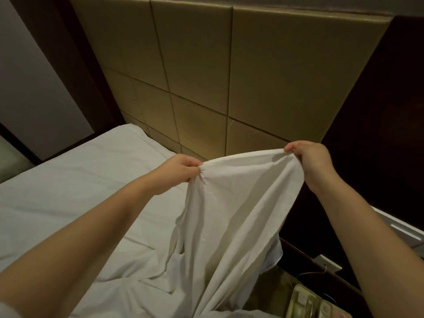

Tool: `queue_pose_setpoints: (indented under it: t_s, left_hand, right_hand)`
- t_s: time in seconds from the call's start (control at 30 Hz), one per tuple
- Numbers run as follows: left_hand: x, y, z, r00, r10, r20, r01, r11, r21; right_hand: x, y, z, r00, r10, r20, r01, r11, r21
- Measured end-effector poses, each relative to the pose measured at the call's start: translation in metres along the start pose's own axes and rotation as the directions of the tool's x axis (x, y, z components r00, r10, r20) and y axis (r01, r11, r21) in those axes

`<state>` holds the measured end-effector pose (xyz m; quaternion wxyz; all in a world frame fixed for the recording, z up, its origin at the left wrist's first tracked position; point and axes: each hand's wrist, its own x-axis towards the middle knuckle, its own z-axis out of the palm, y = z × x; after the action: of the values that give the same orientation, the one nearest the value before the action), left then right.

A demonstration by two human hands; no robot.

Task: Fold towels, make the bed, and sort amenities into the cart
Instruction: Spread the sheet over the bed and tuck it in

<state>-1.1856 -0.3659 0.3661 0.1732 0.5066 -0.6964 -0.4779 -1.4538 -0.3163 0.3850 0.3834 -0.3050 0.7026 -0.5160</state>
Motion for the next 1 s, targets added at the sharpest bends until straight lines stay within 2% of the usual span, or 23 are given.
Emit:
queue_pose_setpoints:
  t_s: [0.03, 0.1, 0.17, 0.23, 0.3, 0.43, 0.57, 0.6, 0.67, 0.8, 0.9, 1.0]
  left_hand:
    - [0.001, 0.0, 0.004, 1.0, 0.018, 0.025, -0.018, 1.0, -0.015]
    - [0.004, 0.001, 0.014, 0.995, 0.052, 0.084, -0.052, 0.999, -0.008]
    - [0.005, 0.003, 0.023, 0.99, 0.064, 0.129, -0.064, 0.998, -0.005]
    - [0.007, 0.004, 0.031, 0.988, 0.075, 0.132, -0.078, 0.997, 0.017]
    - [0.009, 0.003, 0.038, 0.987, 0.096, 0.126, -0.103, 0.993, 0.051]
    - [0.01, -0.001, 0.048, 0.982, 0.163, 0.1, -0.177, 0.971, 0.157]
    - [0.008, 0.006, 0.062, 0.953, 0.268, 0.139, -0.295, 0.927, 0.233]
    - [0.007, 0.007, 0.065, 0.947, 0.281, 0.155, -0.313, 0.917, 0.249]
    - [0.007, 0.007, 0.066, 0.944, 0.301, 0.137, -0.329, 0.9, 0.286]
    - [0.014, 0.001, 0.053, 0.959, 0.283, 0.005, -0.262, 0.882, 0.392]
    - [0.015, 0.007, 0.066, 0.943, 0.302, 0.14, -0.329, 0.777, 0.537]
    - [0.021, 0.019, 0.09, 0.922, 0.311, 0.232, -0.387, 0.705, 0.594]
  right_hand:
    - [0.0, 0.0, 0.003, 0.998, -0.006, -0.058, 0.002, 0.998, -0.057]
    - [-0.005, 0.001, 0.012, 0.984, -0.164, -0.063, 0.145, 0.961, -0.234]
    - [-0.018, 0.004, 0.025, 0.94, -0.332, 0.077, 0.337, 0.873, -0.352]
    - [-0.03, 0.008, 0.037, 0.883, -0.406, 0.235, 0.469, 0.76, -0.45]
    - [-0.037, 0.011, 0.045, 0.847, -0.41, 0.338, 0.531, 0.673, -0.515]
    - [-0.042, 0.021, 0.041, 0.808, -0.314, 0.499, 0.573, 0.615, -0.541]
    - [-0.045, 0.028, 0.03, 0.756, -0.249, 0.605, 0.631, 0.522, -0.574]
    - [-0.045, 0.029, 0.025, 0.759, -0.248, 0.602, 0.629, 0.516, -0.581]
    - [-0.038, 0.03, 0.008, 0.804, -0.301, 0.513, 0.582, 0.575, -0.575]
    - [-0.019, 0.035, -0.051, 0.913, -0.364, 0.184, 0.405, 0.76, -0.508]
    - [-0.019, 0.049, -0.083, 0.931, -0.349, 0.111, 0.353, 0.774, -0.525]
    - [-0.023, 0.058, -0.106, 0.93, -0.362, 0.062, 0.34, 0.787, -0.515]
